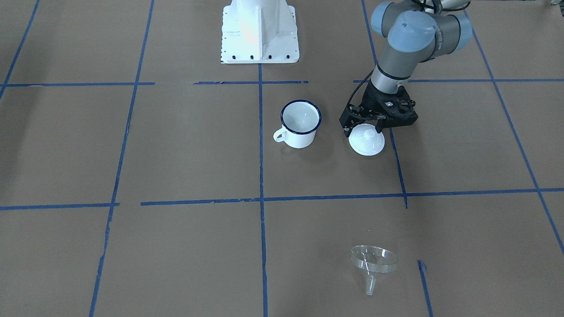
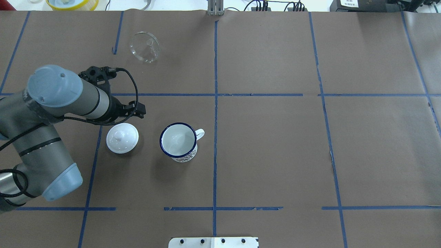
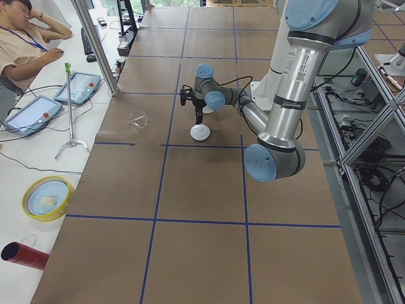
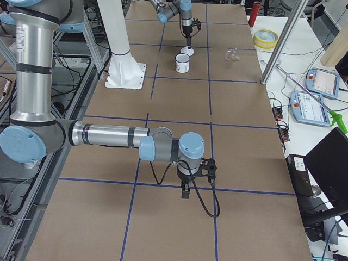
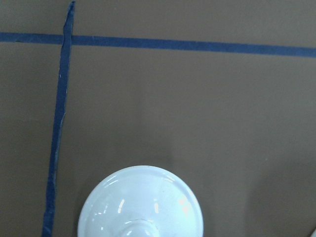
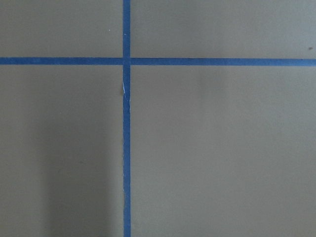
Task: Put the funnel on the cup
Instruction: 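Move the left gripper to the clear glass funnel farther away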
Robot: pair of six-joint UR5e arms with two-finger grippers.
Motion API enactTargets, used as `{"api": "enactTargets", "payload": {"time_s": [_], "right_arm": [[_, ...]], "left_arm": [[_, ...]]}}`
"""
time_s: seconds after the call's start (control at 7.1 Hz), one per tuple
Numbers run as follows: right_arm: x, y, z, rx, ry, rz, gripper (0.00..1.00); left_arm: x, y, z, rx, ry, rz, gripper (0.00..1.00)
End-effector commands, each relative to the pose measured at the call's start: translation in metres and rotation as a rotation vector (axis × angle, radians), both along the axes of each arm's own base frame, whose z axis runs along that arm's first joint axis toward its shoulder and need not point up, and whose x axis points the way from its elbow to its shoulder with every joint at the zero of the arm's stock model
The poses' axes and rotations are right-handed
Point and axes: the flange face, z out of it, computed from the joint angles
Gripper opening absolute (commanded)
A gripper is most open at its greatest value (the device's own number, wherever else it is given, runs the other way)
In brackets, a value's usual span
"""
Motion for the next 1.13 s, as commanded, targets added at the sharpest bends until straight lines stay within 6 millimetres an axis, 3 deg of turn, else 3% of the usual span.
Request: {"api": "enactTargets", "payload": {"time_s": [0.0, 0.14, 0.28, 0.42, 0.56, 0.99], "right_arm": [[0.0, 0.0, 0.0, 0.0, 0.0, 0.0, 1.0], [0.0, 0.0, 0.0, 0.0, 0.0, 0.0, 1.0], [0.0, 0.0, 0.0, 0.0, 0.0, 0.0, 1.0], [0.0, 0.0, 0.0, 0.0, 0.0, 0.0, 1.0], [0.0, 0.0, 0.0, 0.0, 0.0, 0.0, 1.0], [0.0, 0.0, 0.0, 0.0, 0.0, 0.0, 1.0]], "left_arm": [[-0.027, -0.037, -0.027, -0.089, 0.267, -0.336, 1.0], [-0.032, -0.056, -0.022, -0.172, 0.401, -0.485, 1.0], [-0.017, -0.087, -0.02, -0.266, 0.493, -0.618, 1.0], [0.012, -0.125, -0.012, -0.337, 0.529, -0.742, 1.0], [0.027, -0.149, -0.001, -0.377, 0.557, -0.833, 1.0], [0.052, -0.191, 0.042, -0.437, 0.581, -0.967, 1.0]]}}
